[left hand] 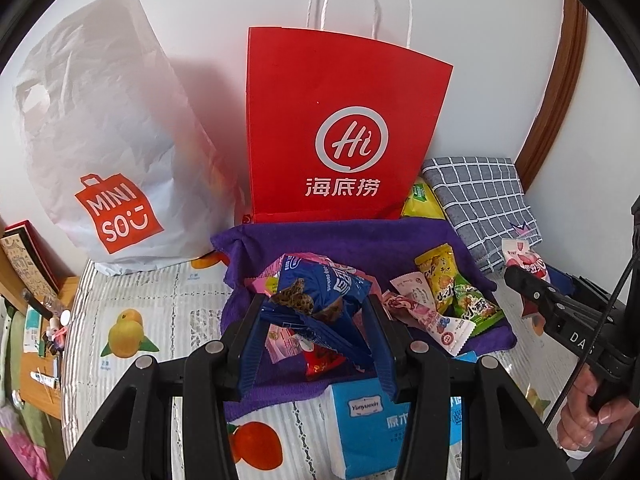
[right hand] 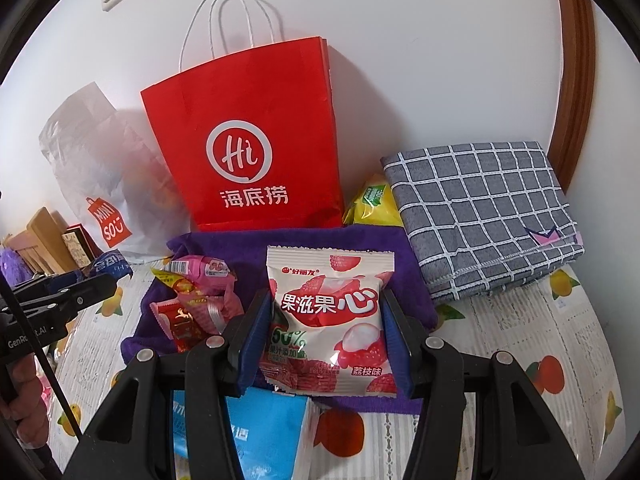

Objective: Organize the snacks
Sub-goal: 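Lower the blue packet onto the towel with left tool while right tool lowers lychee bag there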

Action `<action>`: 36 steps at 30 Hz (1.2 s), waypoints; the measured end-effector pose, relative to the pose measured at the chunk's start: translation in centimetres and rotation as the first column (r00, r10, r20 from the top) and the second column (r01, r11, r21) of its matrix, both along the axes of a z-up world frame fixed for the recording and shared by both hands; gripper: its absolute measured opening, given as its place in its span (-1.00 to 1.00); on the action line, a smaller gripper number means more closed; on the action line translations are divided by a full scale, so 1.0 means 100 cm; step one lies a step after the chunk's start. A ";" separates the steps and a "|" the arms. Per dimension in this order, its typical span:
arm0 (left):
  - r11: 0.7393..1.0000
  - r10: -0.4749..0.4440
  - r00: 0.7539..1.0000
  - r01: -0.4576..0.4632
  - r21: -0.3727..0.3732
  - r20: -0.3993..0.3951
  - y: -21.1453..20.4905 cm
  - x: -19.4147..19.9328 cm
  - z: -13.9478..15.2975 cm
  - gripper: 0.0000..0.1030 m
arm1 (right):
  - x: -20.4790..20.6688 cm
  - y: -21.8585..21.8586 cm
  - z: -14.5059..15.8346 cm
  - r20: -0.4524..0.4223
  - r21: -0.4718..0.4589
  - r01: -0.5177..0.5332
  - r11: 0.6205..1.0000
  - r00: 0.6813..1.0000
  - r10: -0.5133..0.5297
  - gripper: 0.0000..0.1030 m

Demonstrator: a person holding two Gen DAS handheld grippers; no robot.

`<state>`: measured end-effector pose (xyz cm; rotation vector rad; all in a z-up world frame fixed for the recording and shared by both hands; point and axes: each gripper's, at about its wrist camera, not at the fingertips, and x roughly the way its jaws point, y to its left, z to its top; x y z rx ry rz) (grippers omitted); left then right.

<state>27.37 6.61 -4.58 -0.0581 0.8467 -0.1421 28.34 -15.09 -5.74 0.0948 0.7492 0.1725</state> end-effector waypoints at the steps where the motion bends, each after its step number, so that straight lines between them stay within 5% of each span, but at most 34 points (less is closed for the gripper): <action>1: 1.000 0.000 1.000 0.000 0.001 0.000 0.000 0.000 0.000 -0.12 | 0.002 0.000 0.000 0.000 0.002 0.000 1.000 1.000 0.000 0.02; 36: 1.000 -0.007 0.999 0.007 -0.008 -0.042 0.003 0.044 -0.018 -0.12 | 0.044 0.001 -0.018 -0.030 -0.024 -0.005 1.000 1.000 0.004 0.02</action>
